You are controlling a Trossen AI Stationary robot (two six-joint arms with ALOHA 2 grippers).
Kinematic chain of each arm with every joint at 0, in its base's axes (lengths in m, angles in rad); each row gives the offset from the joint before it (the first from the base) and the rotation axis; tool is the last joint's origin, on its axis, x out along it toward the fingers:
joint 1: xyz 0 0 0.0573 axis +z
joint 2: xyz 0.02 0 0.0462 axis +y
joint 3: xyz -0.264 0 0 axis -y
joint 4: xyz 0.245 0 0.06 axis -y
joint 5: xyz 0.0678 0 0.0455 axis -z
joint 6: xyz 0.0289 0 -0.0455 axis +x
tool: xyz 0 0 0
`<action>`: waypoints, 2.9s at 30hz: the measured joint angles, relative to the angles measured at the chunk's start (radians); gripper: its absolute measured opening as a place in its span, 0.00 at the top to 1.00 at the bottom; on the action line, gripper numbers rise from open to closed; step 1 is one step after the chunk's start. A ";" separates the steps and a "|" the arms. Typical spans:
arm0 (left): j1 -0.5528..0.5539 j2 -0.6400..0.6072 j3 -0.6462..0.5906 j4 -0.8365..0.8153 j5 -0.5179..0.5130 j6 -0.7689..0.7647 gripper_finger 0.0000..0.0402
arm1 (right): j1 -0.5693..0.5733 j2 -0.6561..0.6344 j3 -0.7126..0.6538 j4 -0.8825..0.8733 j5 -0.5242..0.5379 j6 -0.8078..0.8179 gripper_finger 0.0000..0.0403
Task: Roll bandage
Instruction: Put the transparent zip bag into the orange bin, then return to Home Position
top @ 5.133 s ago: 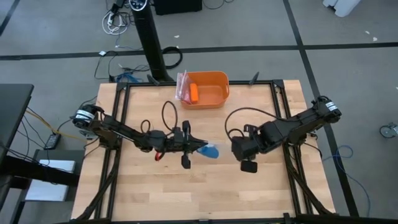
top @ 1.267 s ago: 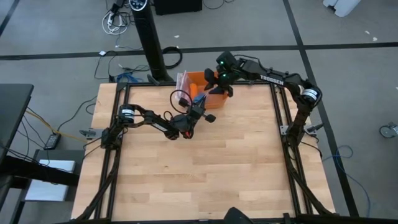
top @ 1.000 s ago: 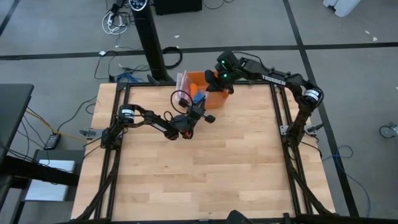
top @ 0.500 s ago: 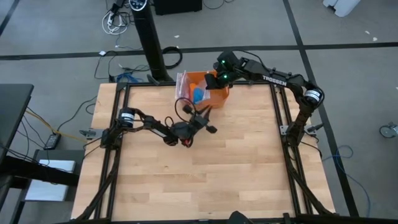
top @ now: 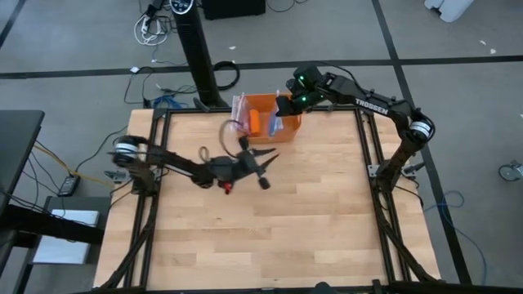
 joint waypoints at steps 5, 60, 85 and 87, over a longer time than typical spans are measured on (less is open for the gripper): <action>0.019 -0.207 -0.180 -0.008 0.223 -0.087 0.81 | 0.002 0.001 0.000 0.014 0.016 -0.038 1.00; 0.121 -0.364 -0.558 0.195 0.410 -0.196 0.98 | 0.052 0.233 0.001 0.323 0.036 -0.310 0.83; 0.228 -0.638 -0.529 -0.183 0.654 -0.224 0.98 | 0.196 -0.081 -0.001 0.078 0.042 -0.898 0.97; 0.233 -0.686 -0.507 -0.288 0.654 -0.198 0.98 | 0.210 -0.115 -0.034 0.079 0.013 -0.947 0.98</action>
